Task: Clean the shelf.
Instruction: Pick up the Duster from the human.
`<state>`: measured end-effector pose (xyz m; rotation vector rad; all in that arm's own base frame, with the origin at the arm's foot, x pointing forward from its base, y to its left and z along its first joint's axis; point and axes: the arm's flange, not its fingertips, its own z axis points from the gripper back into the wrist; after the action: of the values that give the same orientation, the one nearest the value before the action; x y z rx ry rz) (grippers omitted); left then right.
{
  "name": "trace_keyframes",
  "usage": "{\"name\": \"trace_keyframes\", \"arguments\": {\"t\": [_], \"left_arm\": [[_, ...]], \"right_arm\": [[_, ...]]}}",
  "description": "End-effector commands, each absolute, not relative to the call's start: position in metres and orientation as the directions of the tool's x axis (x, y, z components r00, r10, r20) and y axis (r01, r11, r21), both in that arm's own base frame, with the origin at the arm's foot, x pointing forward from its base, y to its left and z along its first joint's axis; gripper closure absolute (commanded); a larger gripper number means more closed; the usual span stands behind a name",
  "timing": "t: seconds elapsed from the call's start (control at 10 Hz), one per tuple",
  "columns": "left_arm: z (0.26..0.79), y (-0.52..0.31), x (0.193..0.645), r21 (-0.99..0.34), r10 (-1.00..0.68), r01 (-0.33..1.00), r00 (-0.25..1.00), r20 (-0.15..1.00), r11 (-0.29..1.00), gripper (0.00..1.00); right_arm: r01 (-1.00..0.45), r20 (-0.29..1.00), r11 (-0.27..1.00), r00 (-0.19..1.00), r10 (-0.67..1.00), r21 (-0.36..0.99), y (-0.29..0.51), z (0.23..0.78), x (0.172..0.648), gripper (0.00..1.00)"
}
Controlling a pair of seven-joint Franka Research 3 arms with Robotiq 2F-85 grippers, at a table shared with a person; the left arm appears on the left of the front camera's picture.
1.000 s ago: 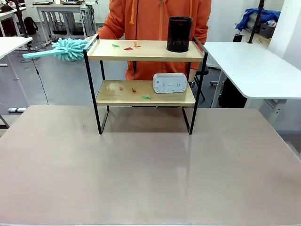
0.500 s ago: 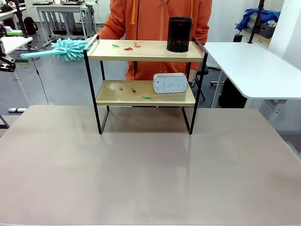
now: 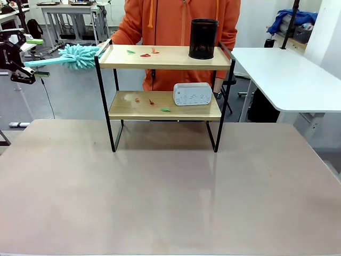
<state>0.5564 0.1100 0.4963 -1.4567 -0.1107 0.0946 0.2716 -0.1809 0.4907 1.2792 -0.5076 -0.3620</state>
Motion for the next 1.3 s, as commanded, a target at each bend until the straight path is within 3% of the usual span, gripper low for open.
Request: {"name": "trace_keyframes", "arguments": {"t": [0.0,0.5,0.6,0.7,0.8,0.9,1.0,1.2], "left_arm": [[0.503,0.106,0.556,-0.995,0.092,-0.020,0.996,-0.011,0.102,0.00],[0.496,0.096,0.553,-0.992,0.073,-0.015,0.997,-0.006,0.126,0.00],[0.495,0.092,0.553,-0.989,0.061,-0.002,0.998,0.007,0.147,0.58],[0.495,0.090,0.553,-0.989,0.062,-0.002,0.998,0.007,0.149,0.57],[0.494,0.091,0.552,-0.989,0.057,-0.001,0.998,0.008,0.147,1.00],[0.493,0.089,0.552,-0.988,0.059,0.002,0.998,0.011,0.153,0.59],[0.493,0.089,0.553,-0.987,0.058,0.004,0.998,0.013,0.158,1.00],[0.493,0.088,0.554,-0.987,0.067,0.003,0.998,0.014,0.160,1.00]], "right_arm": [[-0.052,0.183,0.255,0.833,-0.523,0.965,-0.181,0.492,0.274,0.00],[-0.052,0.183,0.255,0.833,-0.523,0.965,-0.181,0.492,0.274,0.00],[-0.052,0.183,0.255,0.833,-0.523,0.965,-0.181,0.492,0.274,0.00],[-0.052,0.183,0.255,0.833,-0.523,0.965,-0.181,0.492,0.274,0.00],[-0.052,0.183,0.255,0.833,-0.523,0.965,-0.181,0.492,0.274,0.00],[-0.052,0.183,0.255,0.833,-0.523,0.965,-0.181,0.492,0.274,0.00],[-0.052,0.183,0.255,0.833,-0.523,0.965,-0.181,0.492,0.274,0.00],[-0.052,0.183,0.255,0.833,-0.523,0.965,-0.181,0.492,0.274,0.00]]}}
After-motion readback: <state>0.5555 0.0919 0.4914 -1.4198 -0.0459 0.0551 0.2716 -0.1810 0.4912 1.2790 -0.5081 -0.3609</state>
